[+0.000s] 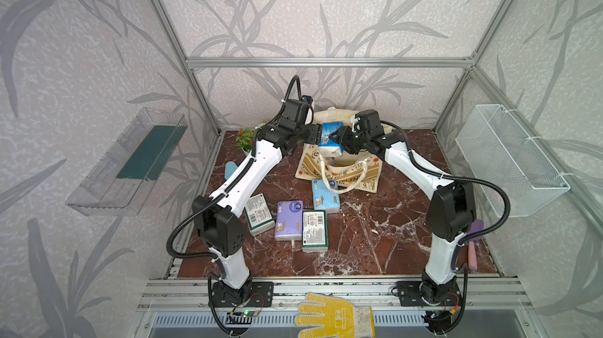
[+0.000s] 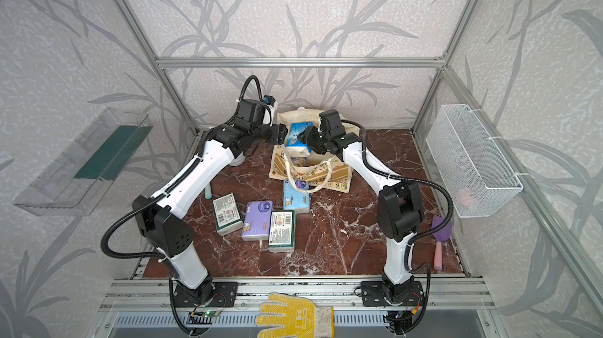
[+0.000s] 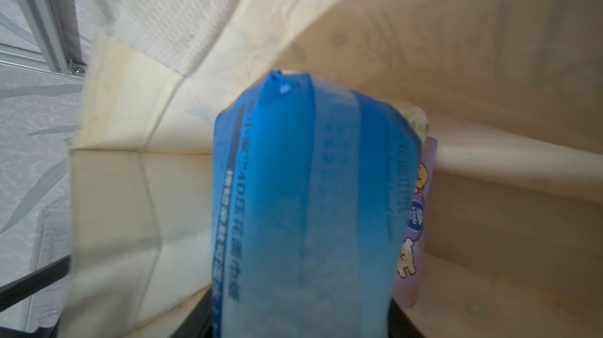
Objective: Put tissues into the canvas bag
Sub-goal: Place the pack of facial tissues in the canvas bag.
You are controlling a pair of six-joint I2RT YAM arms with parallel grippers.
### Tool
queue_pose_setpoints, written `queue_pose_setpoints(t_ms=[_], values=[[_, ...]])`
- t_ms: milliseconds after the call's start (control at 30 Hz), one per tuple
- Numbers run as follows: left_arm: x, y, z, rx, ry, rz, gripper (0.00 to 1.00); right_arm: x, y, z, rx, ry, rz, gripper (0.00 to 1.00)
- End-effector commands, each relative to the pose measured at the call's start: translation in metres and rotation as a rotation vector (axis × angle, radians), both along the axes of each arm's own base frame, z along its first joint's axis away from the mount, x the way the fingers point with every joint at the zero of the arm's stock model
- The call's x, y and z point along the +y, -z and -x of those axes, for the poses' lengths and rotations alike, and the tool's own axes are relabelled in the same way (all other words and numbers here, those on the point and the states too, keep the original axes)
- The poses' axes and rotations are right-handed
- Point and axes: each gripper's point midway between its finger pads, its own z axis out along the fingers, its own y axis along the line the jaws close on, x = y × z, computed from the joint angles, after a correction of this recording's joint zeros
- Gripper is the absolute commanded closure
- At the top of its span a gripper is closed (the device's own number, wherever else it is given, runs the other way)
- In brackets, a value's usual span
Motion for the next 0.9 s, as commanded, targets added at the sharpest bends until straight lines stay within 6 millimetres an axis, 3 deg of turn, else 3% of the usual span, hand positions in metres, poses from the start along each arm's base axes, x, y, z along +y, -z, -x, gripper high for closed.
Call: queue_pose_setpoints(t_ms=[0,167,367,500,867], values=[[-0.003,0.008,0.008,0.063,0.070,-0.052,0.31,0.002,-0.009,-0.005,-0.028,-0.001,0.018,0.45],[-0.007,0.013,-0.004,0.068,0.060,-0.062,0.38,0.013,0.007,-0.001,-0.002,-0.043,0.057,0.45],[-0.015,0.009,-0.012,0.069,0.068,-0.032,0.69,0.026,0.035,0.003,0.044,-0.087,0.096,0.44],[-0.021,0.001,-0.013,0.054,0.077,0.018,0.82,0.027,0.050,0.005,0.066,-0.101,0.133,0.44],[-0.025,-0.027,-0.014,0.035,0.085,0.226,0.92,0.024,0.071,0.003,0.080,-0.159,0.245,0.43]])
